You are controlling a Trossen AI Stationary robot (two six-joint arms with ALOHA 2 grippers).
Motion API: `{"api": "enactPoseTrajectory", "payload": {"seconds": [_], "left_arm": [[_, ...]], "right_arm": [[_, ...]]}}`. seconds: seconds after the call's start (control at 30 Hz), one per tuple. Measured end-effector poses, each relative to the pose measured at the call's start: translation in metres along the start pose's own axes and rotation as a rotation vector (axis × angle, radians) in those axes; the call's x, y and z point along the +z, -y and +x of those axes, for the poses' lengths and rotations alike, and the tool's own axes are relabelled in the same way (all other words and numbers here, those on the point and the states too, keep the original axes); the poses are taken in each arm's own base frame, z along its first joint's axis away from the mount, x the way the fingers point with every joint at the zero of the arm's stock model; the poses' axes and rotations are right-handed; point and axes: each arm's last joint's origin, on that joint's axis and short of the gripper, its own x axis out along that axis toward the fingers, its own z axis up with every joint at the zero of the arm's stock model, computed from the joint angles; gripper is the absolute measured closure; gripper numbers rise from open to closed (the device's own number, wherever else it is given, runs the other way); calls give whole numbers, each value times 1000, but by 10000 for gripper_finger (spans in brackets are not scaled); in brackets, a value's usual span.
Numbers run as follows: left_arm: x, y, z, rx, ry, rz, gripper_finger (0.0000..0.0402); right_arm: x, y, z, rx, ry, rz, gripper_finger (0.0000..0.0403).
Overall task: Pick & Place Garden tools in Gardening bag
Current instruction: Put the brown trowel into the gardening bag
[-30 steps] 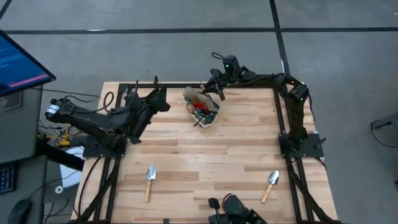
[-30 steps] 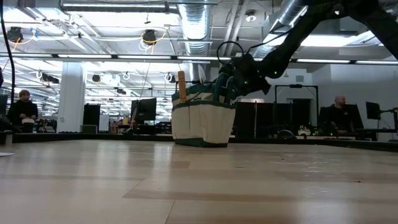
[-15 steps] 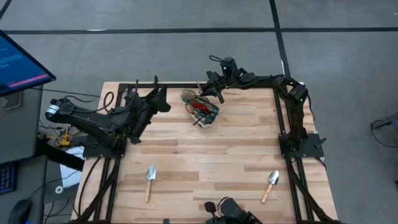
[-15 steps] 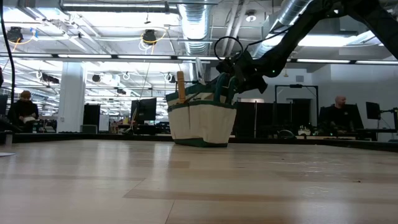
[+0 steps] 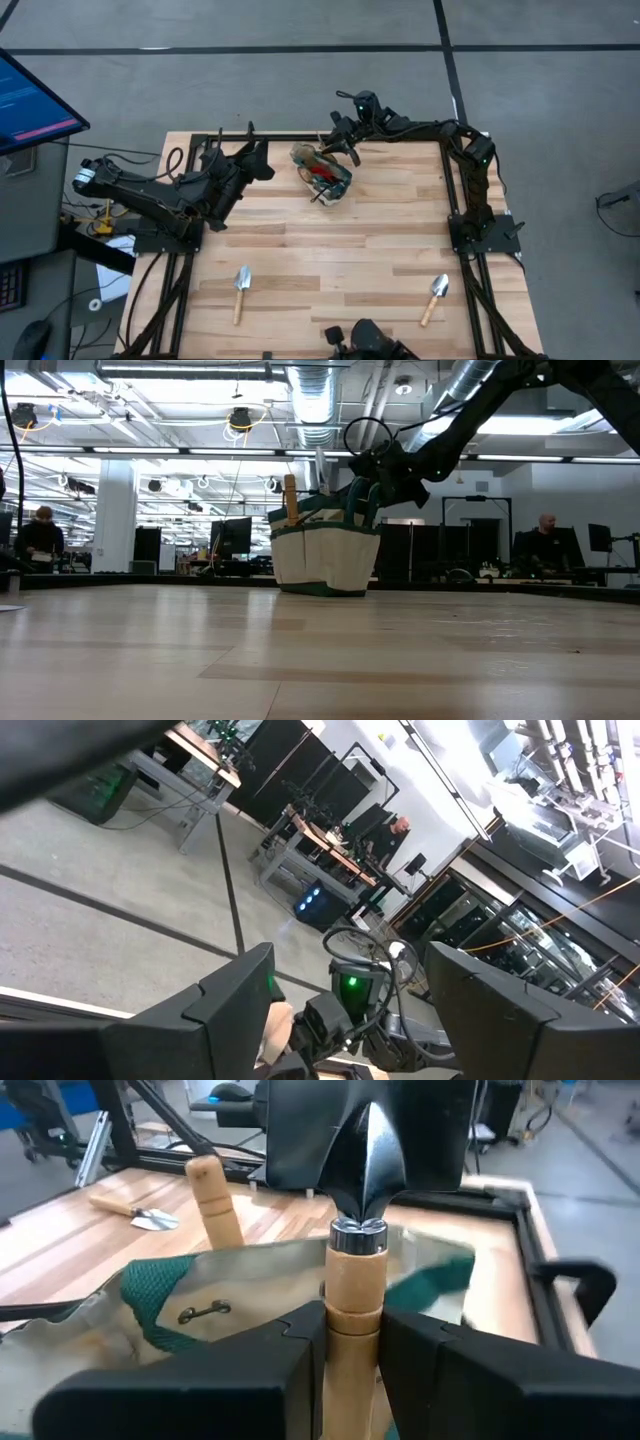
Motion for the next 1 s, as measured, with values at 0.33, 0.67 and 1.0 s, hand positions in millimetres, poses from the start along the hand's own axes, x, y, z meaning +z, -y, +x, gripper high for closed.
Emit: {"api": "enactPoseTrajectory", "payload": {"seconds": [0.33,0.67,1.0], "left_arm": [[0,0,0,0,0,0,142],[0,0,0,-18,-8,35,142],[-1,2,-1,-58,-30,31,142]], "right_arm": [[2,-8,11,41,-21,-31,345],[11,-30,40,133,-15,100,345],[17,-49,66,103,-60,90,345]]}}
